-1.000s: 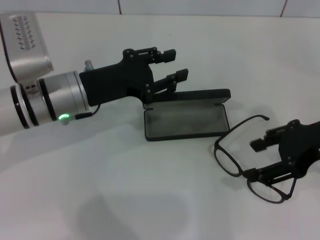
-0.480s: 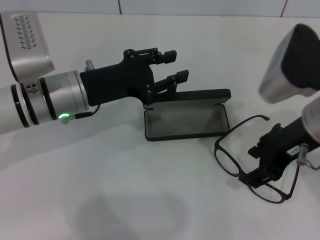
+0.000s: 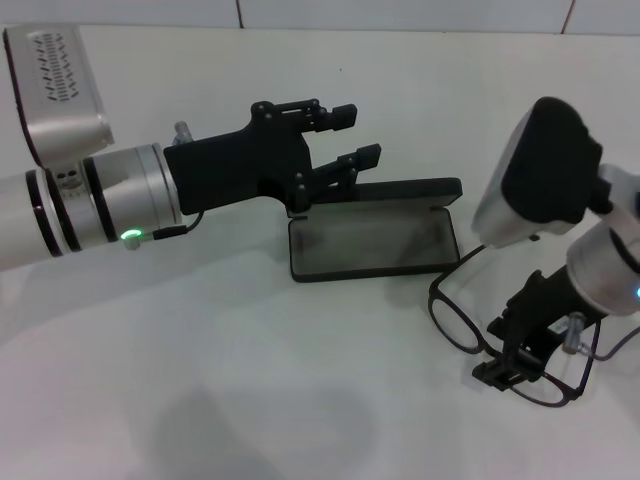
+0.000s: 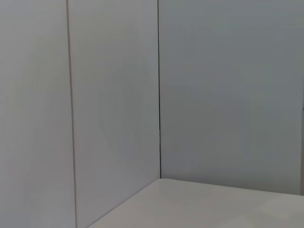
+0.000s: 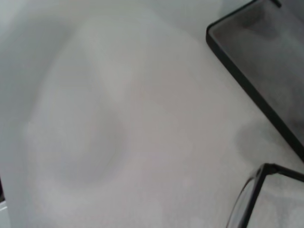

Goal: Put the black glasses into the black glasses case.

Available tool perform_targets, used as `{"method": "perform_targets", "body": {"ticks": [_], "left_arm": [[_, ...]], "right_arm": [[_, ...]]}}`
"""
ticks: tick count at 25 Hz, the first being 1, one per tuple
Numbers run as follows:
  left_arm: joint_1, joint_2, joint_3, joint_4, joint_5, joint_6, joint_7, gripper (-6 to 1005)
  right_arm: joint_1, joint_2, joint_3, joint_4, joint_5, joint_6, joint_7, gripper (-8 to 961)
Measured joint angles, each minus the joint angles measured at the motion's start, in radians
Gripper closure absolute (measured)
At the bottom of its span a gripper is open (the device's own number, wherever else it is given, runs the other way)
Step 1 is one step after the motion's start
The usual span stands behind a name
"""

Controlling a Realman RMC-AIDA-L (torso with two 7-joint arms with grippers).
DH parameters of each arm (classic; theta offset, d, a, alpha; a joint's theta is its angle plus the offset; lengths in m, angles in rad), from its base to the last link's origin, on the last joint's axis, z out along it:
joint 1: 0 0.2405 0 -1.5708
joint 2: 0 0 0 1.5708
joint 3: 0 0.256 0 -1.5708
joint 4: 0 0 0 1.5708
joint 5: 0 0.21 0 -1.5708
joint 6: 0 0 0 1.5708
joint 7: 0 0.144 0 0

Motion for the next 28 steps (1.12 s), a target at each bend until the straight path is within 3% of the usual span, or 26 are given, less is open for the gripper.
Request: {"method": "perform_targets", "body": {"ticks": [7, 14, 28], "left_arm": [[0.000, -0.002, 0.000, -0.001, 0.012, -0.003, 0.001, 498], [0.000, -0.002, -0.002, -0.001, 0.013, -0.008, 0.002, 499], [0.001, -0.003, -0.006, -0.001, 0.009, -0.010, 0.011, 499]], "right_arm": [[0.011, 0.001, -0.046, 0.026, -0.014, 0.054, 0.003, 415], [0.028, 0.000, -0.069, 0.054, -0.015, 0.068, 0.000, 572], [0.032, -0.008, -0.044, 0.049, -0.017, 0.048, -0.018, 805]]}}
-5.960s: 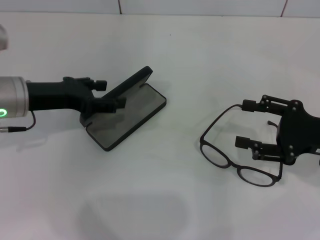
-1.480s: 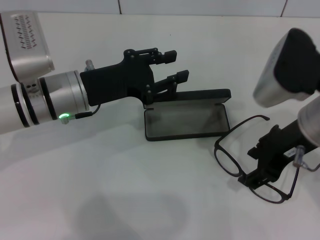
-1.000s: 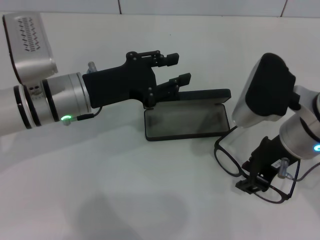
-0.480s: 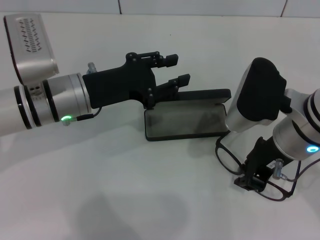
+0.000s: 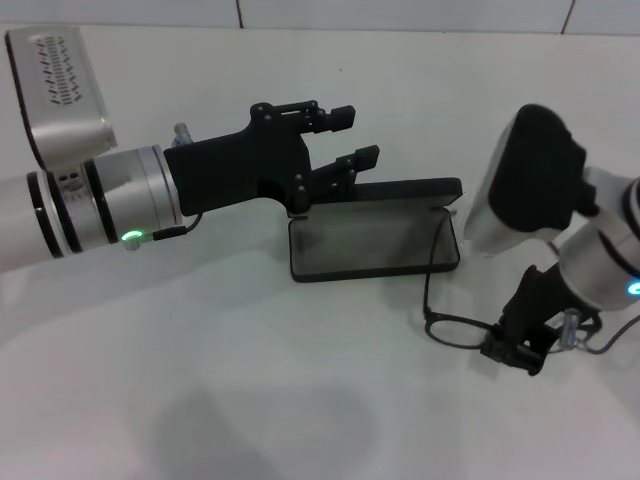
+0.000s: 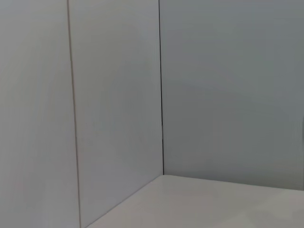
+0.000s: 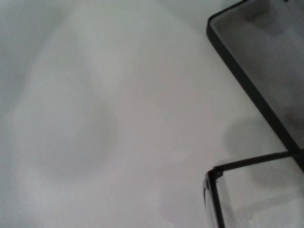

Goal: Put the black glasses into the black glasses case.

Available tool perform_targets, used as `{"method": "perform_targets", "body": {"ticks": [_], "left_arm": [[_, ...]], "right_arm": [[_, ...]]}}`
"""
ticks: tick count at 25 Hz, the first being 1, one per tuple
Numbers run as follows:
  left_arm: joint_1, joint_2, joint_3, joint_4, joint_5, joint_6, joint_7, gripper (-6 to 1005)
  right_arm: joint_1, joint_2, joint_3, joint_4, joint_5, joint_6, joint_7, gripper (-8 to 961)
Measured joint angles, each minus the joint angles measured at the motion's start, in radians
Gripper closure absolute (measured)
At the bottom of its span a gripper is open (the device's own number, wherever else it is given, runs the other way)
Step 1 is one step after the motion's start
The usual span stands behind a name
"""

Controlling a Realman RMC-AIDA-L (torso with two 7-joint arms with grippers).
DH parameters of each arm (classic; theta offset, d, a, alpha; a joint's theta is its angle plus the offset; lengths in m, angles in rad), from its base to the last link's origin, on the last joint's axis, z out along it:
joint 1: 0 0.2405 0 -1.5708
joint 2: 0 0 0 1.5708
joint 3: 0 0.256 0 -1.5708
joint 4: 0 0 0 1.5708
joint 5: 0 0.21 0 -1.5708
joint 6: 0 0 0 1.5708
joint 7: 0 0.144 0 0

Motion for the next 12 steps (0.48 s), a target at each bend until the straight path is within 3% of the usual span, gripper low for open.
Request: {"method": "perform_targets", "body": {"ticks": [7, 12], "left_arm": [[0.006, 0.000, -0.001, 0.002, -0.013, 0.019, -0.009, 499], [0.010, 0.002, -0.007, 0.000, -0.021, 0.114, -0.024, 499]], "right_arm": [[-0.097, 0.001, 0.171, -0.139, 0.027, -0.120, -0.111, 846], [-0.195, 0.002, 0.367, -0.183, 0.216, -0.178, -0.334, 846]]}}
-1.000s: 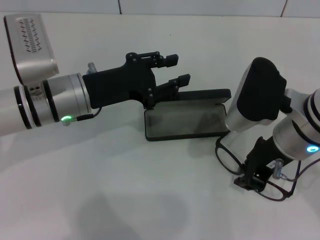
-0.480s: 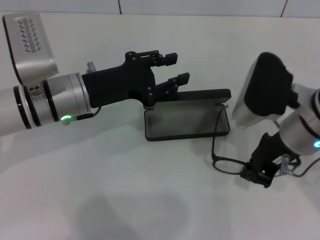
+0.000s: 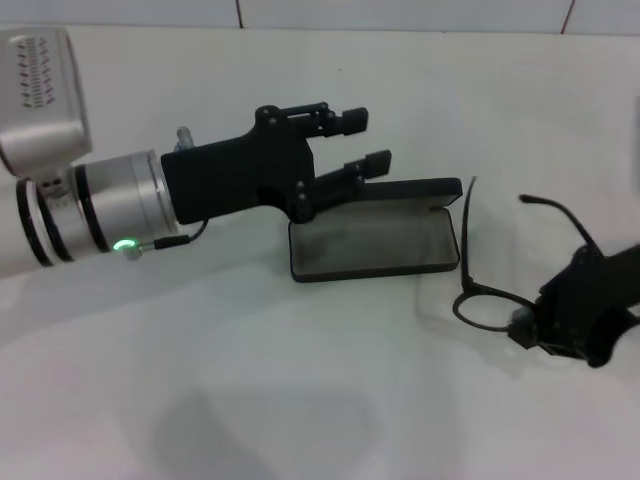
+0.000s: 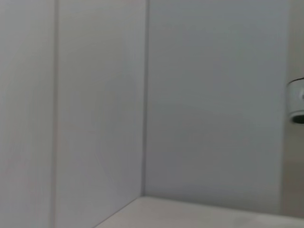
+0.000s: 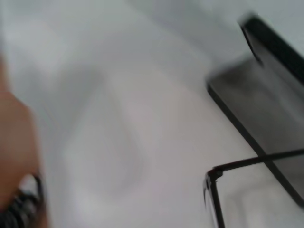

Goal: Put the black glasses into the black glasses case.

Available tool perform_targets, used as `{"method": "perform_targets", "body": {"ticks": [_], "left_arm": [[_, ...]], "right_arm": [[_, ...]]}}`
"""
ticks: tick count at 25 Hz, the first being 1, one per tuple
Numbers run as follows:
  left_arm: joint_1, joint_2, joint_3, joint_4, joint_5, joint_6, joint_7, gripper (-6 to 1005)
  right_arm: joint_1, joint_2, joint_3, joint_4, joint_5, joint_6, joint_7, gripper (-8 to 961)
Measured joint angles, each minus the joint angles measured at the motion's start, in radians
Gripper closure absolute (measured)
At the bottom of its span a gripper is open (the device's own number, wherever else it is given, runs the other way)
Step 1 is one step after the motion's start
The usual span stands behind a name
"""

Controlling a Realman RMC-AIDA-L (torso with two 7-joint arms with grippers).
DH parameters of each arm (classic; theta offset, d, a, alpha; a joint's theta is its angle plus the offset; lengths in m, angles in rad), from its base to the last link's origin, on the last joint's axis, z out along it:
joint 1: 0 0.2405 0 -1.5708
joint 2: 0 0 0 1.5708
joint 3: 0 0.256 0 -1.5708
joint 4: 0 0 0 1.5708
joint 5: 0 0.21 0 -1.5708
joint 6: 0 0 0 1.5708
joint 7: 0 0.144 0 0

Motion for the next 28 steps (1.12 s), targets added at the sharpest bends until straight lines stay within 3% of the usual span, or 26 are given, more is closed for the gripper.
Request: {"method": "perform_targets", "body": {"ticks": [3, 8, 12, 16, 22, 28], "left_arm": [[0.001, -0.001, -0.007, 0.000, -0.002, 0.067, -0.005, 498], [-0.005, 0.000, -0.008, -0.001, -0.004, 0.162, -0.011, 498], [-0.008, -0.003, -0.003, -0.002, -0.005, 0.181, -0.009, 498], [-0.028, -0.005, 0.004, -0.014, -0.005, 0.201, -0.009, 498], [-0.113, -0.007, 0.008, -0.087, -0.005, 0.234, -0.011, 499], [-0.158, -0.007, 0.043, -0.089, -0.003, 0.262, -0.045, 498]], "right_arm": [[-0.062, 0.001, 0.088, 0.065, 0.141, -0.002, -0.221, 846], [-0.097, -0.001, 0.214, 0.339, 0.386, 0.007, -0.612, 846], [-0.067, -0.003, 0.332, 0.604, 0.516, -0.031, -0.890, 846], [-0.015, -0.006, 0.367, 0.766, 0.542, -0.061, -1.032, 846], [-0.003, 0.003, 0.347, 0.815, 0.550, -0.055, -1.159, 846], [0.007, 0.003, 0.345, 0.826, 0.565, -0.046, -1.205, 846]]}}
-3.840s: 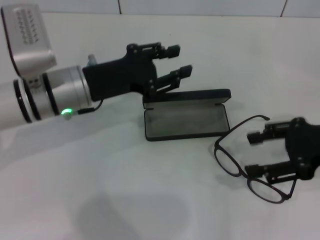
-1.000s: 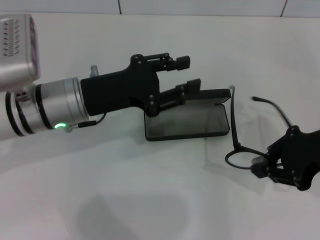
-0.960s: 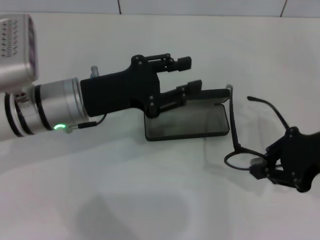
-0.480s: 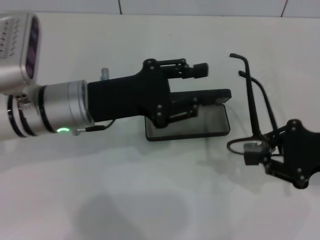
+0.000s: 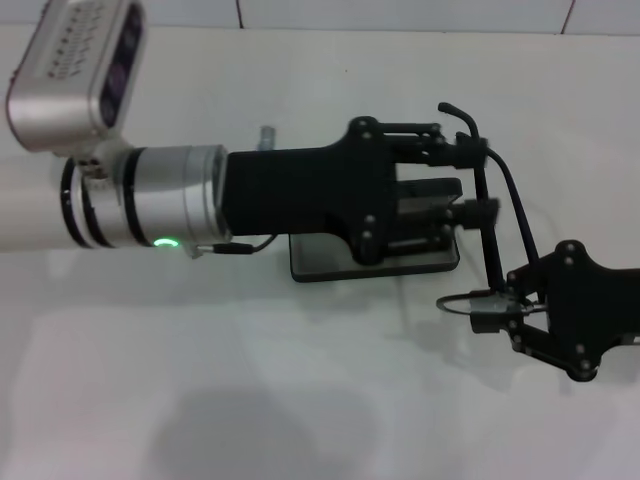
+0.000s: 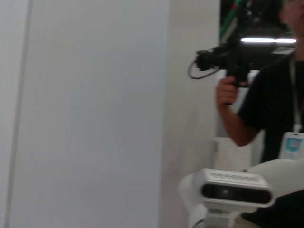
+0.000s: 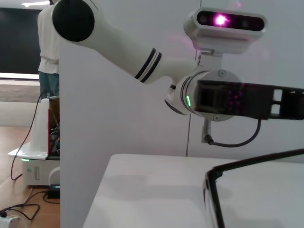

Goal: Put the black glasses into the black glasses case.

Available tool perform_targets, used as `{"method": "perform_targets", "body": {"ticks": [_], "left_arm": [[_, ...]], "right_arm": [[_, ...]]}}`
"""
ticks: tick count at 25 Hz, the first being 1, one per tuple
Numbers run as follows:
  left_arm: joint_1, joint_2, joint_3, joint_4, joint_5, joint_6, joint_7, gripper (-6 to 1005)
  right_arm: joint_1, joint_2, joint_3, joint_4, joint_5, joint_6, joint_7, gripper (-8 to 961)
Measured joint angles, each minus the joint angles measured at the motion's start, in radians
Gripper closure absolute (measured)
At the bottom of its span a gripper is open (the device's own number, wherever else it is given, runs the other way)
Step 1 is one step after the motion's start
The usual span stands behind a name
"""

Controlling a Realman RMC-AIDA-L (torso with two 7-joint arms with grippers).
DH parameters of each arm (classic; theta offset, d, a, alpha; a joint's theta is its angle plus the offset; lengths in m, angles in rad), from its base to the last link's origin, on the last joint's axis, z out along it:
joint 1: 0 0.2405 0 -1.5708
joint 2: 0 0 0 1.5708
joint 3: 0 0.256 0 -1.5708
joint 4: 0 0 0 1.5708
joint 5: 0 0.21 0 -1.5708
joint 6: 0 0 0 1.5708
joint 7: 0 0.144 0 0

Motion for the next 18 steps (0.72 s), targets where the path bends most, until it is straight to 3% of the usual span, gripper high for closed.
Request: {"method": "perform_targets", "body": {"ticks": [6, 13, 18], "left_arm": [[-0.044, 0.001, 0.052, -0.013, 0.024, -0.043, -0.071, 499], [-0.087, 0.002, 0.053, -0.012, 0.120, -0.115, -0.201, 499], [-0.078, 0.003, 0.034, -0.004, 0.109, -0.119, -0.205, 498]], "right_arm": [[0.004, 0.000, 0.001, 0.001, 0.028, -0.001, -0.040, 846], [0.003, -0.001, 0.001, -0.016, 0.051, -0.012, -0.088, 846], [-0.013, -0.006, 0.004, -0.025, 0.048, -0.025, -0.128, 845]]}}
